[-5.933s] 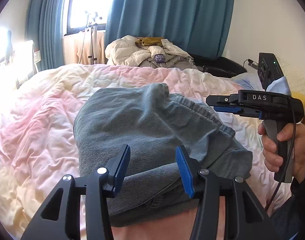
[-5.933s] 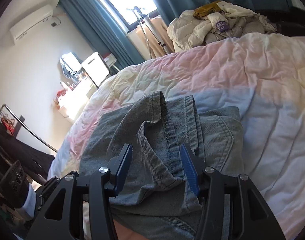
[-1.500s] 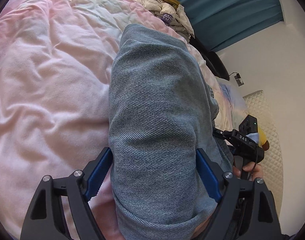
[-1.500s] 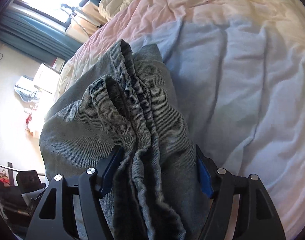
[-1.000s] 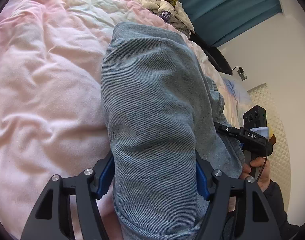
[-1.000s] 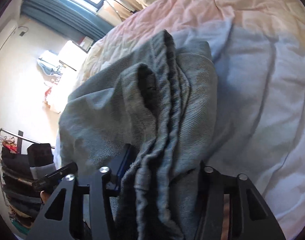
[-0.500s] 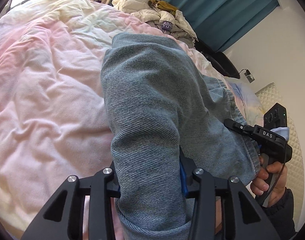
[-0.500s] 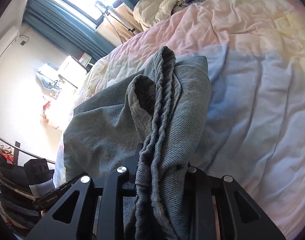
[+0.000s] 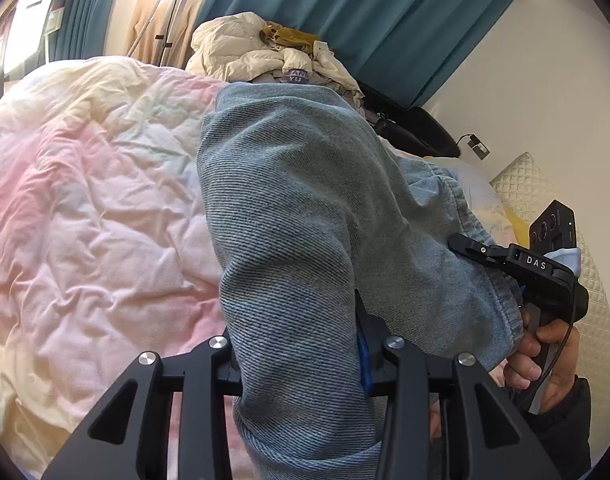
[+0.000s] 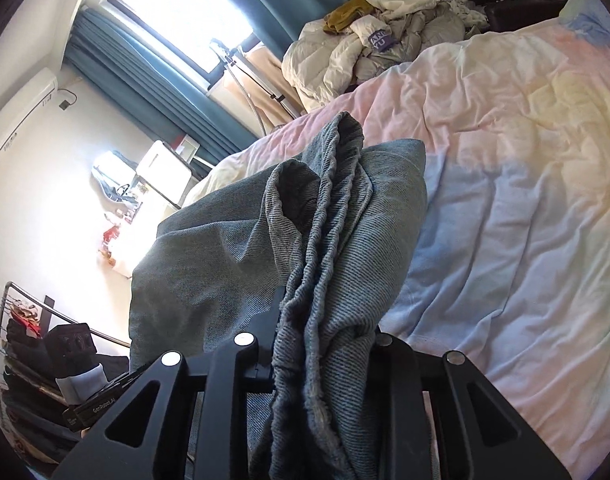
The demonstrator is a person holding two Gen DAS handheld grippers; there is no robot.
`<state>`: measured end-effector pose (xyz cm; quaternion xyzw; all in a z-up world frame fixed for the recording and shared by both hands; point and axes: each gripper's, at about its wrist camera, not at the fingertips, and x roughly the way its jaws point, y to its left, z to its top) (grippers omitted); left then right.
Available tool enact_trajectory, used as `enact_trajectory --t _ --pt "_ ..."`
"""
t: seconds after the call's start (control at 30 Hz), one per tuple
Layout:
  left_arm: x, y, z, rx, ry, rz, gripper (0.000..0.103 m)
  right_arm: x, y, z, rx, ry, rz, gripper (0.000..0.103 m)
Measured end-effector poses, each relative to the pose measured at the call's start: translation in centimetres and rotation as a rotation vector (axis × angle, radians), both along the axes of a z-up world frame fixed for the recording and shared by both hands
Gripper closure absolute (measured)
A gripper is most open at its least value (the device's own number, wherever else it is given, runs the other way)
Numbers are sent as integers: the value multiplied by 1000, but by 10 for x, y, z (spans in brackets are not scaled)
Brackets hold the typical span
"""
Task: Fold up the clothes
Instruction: 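Lift the folded jeans with both tools and carry them toward the pillows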
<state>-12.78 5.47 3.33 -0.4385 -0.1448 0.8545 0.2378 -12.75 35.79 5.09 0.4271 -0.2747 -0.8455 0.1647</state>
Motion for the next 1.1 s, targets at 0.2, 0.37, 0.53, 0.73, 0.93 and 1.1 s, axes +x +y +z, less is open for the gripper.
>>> enact_trajectory --t 0.2,0.37,0.53,0.73,0.93,1.1 --pt "17 20 29 -7 39 -48 64 21 30 33 -1 33 -52 80" --pt "25 54 46 0 60 -95 64 40 66 56 9 59 -101 80" --pt "38 97 57 1 70 -151 64 63 103 72 26 70 -155 80" --pt "50 151 70 9 88 -222 65 94 152 85 40 84 -227 80" --pt "56 206 71 3 96 -298 64 127 203 90 62 93 -301 80" --pt "60 252 63 5 97 -369 64 150 245 85 75 94 -364 80"
